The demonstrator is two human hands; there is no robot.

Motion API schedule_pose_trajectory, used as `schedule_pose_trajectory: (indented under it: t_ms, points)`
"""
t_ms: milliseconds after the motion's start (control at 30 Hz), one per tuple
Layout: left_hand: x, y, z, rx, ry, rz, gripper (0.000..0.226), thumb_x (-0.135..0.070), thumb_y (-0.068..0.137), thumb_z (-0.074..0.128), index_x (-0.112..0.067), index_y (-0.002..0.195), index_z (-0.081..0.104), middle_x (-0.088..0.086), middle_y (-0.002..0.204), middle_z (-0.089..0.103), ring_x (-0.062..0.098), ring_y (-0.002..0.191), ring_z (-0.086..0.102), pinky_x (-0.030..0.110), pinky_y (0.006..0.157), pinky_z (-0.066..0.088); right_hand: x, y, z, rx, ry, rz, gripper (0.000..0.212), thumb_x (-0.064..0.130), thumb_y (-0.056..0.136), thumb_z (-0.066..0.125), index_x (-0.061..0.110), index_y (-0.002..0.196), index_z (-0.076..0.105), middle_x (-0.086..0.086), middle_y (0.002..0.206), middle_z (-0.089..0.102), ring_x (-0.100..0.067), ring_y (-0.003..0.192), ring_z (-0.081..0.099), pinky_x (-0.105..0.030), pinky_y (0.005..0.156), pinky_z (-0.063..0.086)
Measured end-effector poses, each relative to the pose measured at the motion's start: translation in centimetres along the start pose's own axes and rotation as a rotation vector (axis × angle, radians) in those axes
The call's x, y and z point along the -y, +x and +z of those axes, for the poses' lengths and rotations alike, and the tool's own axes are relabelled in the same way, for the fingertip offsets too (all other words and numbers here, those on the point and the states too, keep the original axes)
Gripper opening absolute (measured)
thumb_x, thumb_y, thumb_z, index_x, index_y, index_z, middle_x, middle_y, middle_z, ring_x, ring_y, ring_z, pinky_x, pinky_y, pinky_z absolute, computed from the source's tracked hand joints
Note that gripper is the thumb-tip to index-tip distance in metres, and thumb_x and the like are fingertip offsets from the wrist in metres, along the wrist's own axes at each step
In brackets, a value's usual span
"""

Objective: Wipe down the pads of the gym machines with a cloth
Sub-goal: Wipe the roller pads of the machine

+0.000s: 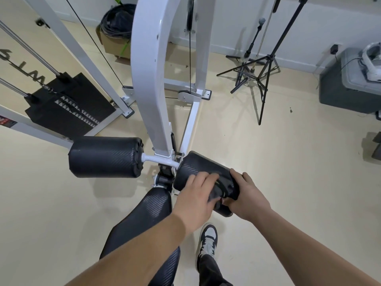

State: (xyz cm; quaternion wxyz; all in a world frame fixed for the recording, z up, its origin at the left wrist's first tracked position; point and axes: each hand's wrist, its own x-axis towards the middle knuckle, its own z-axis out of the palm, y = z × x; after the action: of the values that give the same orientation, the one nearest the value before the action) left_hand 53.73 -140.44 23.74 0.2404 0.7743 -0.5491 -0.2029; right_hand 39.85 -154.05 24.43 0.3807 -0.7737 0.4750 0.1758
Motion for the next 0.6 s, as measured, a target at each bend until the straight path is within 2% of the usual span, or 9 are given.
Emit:
schedule_pose_trajectory:
  t_ms: [67, 100, 233, 267, 400, 467, 500, 600]
  points:
    - [2.3, 0.4, -1.0, 0.065, 0.063, 0.085, 0.060, -0.027, 0.092, 0.065, -0.021, 0.145, 0.039, 0.002, 0.131, 0.049, 0.026, 0.111, 0.048, 0.046, 0.091, 0.052, 0.0, 0.0, 0.0, 0.016, -0.021, 0.007, 0.090, 0.045, 0.077, 0.076, 0.053, 0.148, 0.020, 0.019, 0.125, 0.034, -0.012, 0.100, 0.061, -0.043, 0.078, 0.058]
    - [3.5, 1.1, -1.5, 0.035, 0.065, 0.051, 0.058, -0.026, 0.093, 0.065, -0.020, 0.145, 0.040, 0.003, 0.129, 0.050, 0.027, 0.113, 0.049, 0.048, 0.092, 0.052, 0.1, -0.1, -0.1, 0.027, -0.022, 0.015, 0.090, 0.047, 0.078, 0.076, 0.055, 0.148, 0.019, 0.020, 0.126, 0.033, -0.013, 0.099, 0.061, -0.043, 0.078, 0.058]
    - [6.1, 5.1, -3.7, -0.221, -0.079, -0.442, 0.050, -0.028, 0.100, 0.060, -0.013, 0.144, 0.044, 0.011, 0.127, 0.054, 0.031, 0.120, 0.050, 0.046, 0.103, 0.046, 0.1, 0.3, -0.2, 0.029, -0.048, 0.025, 0.090, 0.049, 0.079, 0.074, 0.055, 0.149, 0.017, 0.020, 0.133, 0.030, -0.014, 0.102, 0.060, -0.043, 0.080, 0.058]
    - [5.4, 5.4, -3.4, -0.225, -0.084, -0.476, 0.050, -0.028, 0.100, 0.060, -0.013, 0.144, 0.044, 0.012, 0.127, 0.054, 0.032, 0.120, 0.050, 0.046, 0.104, 0.045, 0.0, 0.3, -0.2, 0.025, -0.051, 0.023, 0.089, 0.049, 0.080, 0.074, 0.056, 0.148, 0.017, 0.020, 0.133, 0.030, -0.015, 0.101, 0.060, -0.042, 0.080, 0.058]
    - [-0.8, 2.9, -0.1, -0.101, -0.039, -0.236, 0.055, -0.023, 0.092, 0.064, -0.019, 0.143, 0.044, 0.007, 0.127, 0.052, 0.031, 0.112, 0.048, 0.048, 0.092, 0.050, 0.0, 0.0, -0.1, 0.027, -0.048, 0.011, 0.080, 0.047, 0.076, 0.071, 0.062, 0.137, 0.021, 0.020, 0.122, 0.034, -0.014, 0.099, 0.062, -0.037, 0.069, 0.052]
    - [-3.0, 1.0, 1.2, -0.044, -0.028, -0.137, 0.059, -0.022, 0.089, 0.064, -0.020, 0.144, 0.042, 0.004, 0.130, 0.050, 0.029, 0.107, 0.049, 0.048, 0.084, 0.054, 0.0, 0.2, 0.1, 0.031, -0.088, -0.024, 0.078, 0.046, 0.071, 0.064, 0.056, 0.139, 0.027, 0.015, 0.127, 0.038, -0.018, 0.109, 0.063, -0.035, 0.077, 0.055]
    - [-3.0, 0.8, 1.4, -0.024, -0.013, -0.094, 0.060, -0.022, 0.089, 0.064, -0.021, 0.144, 0.041, 0.004, 0.131, 0.050, 0.029, 0.107, 0.049, 0.049, 0.083, 0.055, -0.1, 0.3, 0.1, 0.030, -0.088, -0.032, 0.083, 0.045, 0.072, 0.065, 0.051, 0.145, 0.027, 0.012, 0.134, 0.038, -0.021, 0.113, 0.062, -0.037, 0.082, 0.056]
    - [0.2, 2.0, -0.4, 0.023, 0.103, 0.004, 0.059, -0.028, 0.091, 0.064, -0.018, 0.145, 0.041, 0.008, 0.127, 0.051, 0.032, 0.109, 0.050, 0.052, 0.084, 0.054, -0.2, 0.0, -0.2, 0.031, -0.057, -0.009, 0.092, 0.047, 0.078, 0.072, 0.053, 0.151, 0.016, 0.016, 0.135, 0.033, -0.016, 0.106, 0.062, -0.042, 0.083, 0.057]
